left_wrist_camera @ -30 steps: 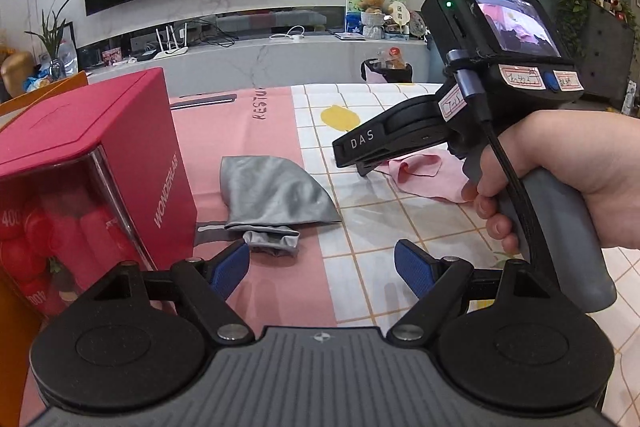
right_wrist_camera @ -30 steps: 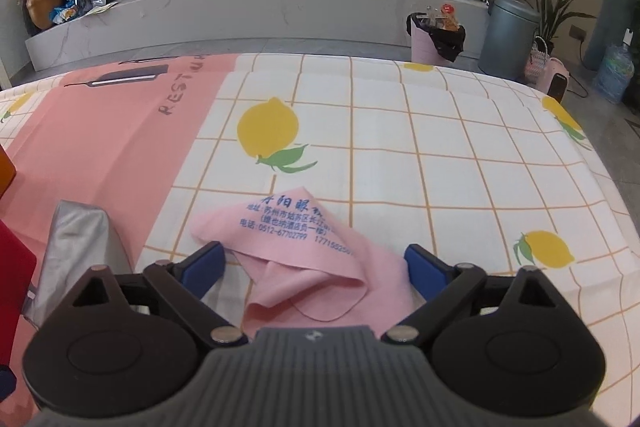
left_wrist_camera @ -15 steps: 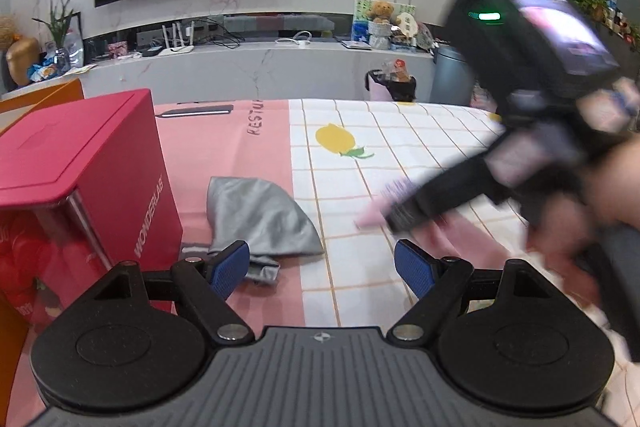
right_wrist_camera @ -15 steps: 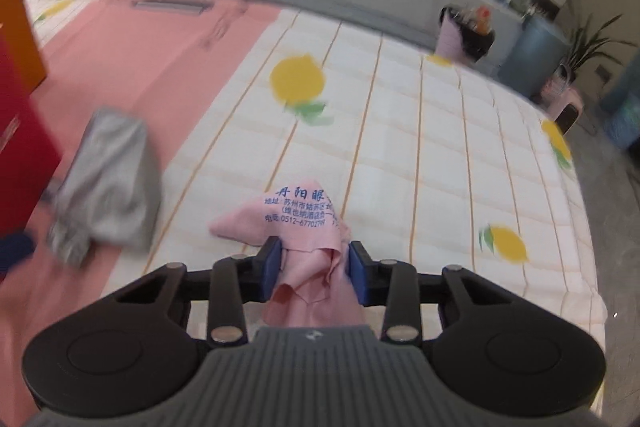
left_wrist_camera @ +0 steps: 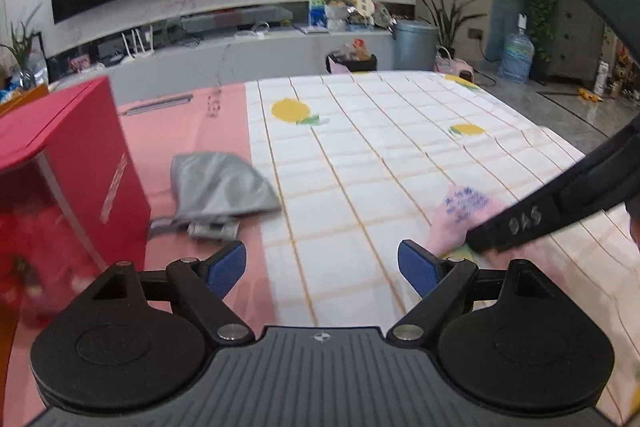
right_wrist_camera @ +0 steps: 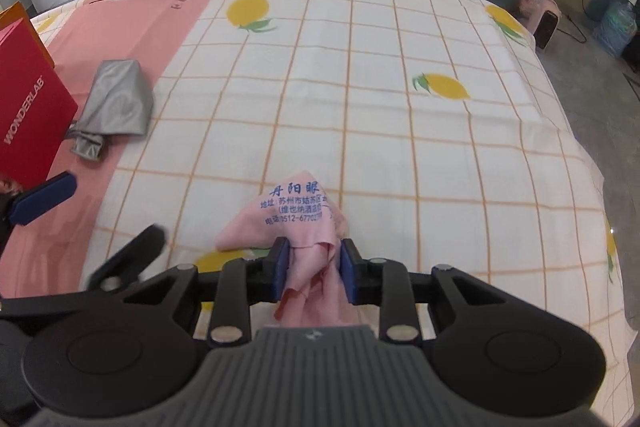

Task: Organize soft objects
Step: 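Close the left tool on the grey pouch while the right tool holds the pink cloth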

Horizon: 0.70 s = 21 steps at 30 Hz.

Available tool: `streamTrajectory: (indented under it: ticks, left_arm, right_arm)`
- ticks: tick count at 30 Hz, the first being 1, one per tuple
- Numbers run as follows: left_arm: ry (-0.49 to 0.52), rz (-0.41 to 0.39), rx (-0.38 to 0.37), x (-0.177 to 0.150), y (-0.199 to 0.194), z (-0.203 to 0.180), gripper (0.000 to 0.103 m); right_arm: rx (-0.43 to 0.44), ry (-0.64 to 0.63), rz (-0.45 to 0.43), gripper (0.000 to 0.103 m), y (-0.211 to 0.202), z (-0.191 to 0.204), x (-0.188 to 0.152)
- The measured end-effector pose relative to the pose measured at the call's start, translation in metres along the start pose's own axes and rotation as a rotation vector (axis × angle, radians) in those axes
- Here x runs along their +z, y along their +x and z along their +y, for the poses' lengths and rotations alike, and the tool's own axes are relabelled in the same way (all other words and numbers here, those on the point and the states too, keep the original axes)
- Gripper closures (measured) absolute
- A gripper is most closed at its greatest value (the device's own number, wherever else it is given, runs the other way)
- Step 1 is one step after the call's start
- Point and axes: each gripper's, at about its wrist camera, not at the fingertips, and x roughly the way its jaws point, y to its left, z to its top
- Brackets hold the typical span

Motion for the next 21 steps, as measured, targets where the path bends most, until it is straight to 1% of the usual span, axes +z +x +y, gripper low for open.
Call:
streamTrajectory:
  ticks: [2, 4, 6, 8, 9, 11, 12, 14, 16, 19, 21]
  left_arm:
    - [0.001, 0.020, -0.018, -0.004, -0.009, 0.005, 0.003]
    - [-0.005, 0.020, -0.014, -0.005, -0.017, 0.011, 0.003]
    - [-0.028, 0.003, 0.018, -0.002, -0.024, 0.018, 0.003]
    - [-0.083, -0.006, 0.061, 0.003, -0.024, 0.025, 0.003]
    - [-0.112, -0.003, 0.070, 0.008, -0.021, 0.028, 0.003]
    - [-0.160, 0.012, 0.080, 0.017, -0.010, 0.032, 0.003]
    - [-0.169, 0.014, 0.091, 0.021, -0.003, 0.032, 0.004]
    - [-0.160, 0.016, 0.145, 0.027, 0.011, 0.027, 0.004]
    - [-0.156, 0.034, 0.178, 0.032, 0.028, 0.022, 0.004]
    - [-0.235, 0.103, 0.190, 0.039, 0.053, 0.024, 0.004]
    - [-0.278, 0.126, 0.229, 0.042, 0.067, 0.026, 0.004]
  right_arm:
    - [-0.002, 0.002, 0.010, 0.076, -0.001, -0.002, -0.002]
    - [-0.008, -0.002, 0.021, 0.076, -0.003, -0.001, -0.005]
    - [-0.010, -0.014, 0.039, 0.077, -0.006, 0.001, -0.009]
    - [-0.009, -0.028, 0.053, 0.077, -0.008, 0.002, -0.012]
    - [-0.008, -0.035, 0.056, 0.077, -0.009, 0.003, -0.013]
    - [-0.009, -0.049, 0.054, 0.076, -0.009, 0.004, -0.014]
    - [-0.005, -0.053, 0.053, 0.075, -0.009, 0.004, -0.015]
    - [0.010, -0.051, 0.050, 0.074, -0.009, 0.001, -0.015]
    - [0.019, -0.058, 0.045, 0.074, -0.009, 0.000, -0.015]
    - [0.031, -0.073, 0.035, 0.073, -0.009, 0.000, -0.015]
    - [0.035, -0.082, 0.032, 0.073, -0.009, 0.001, -0.015]
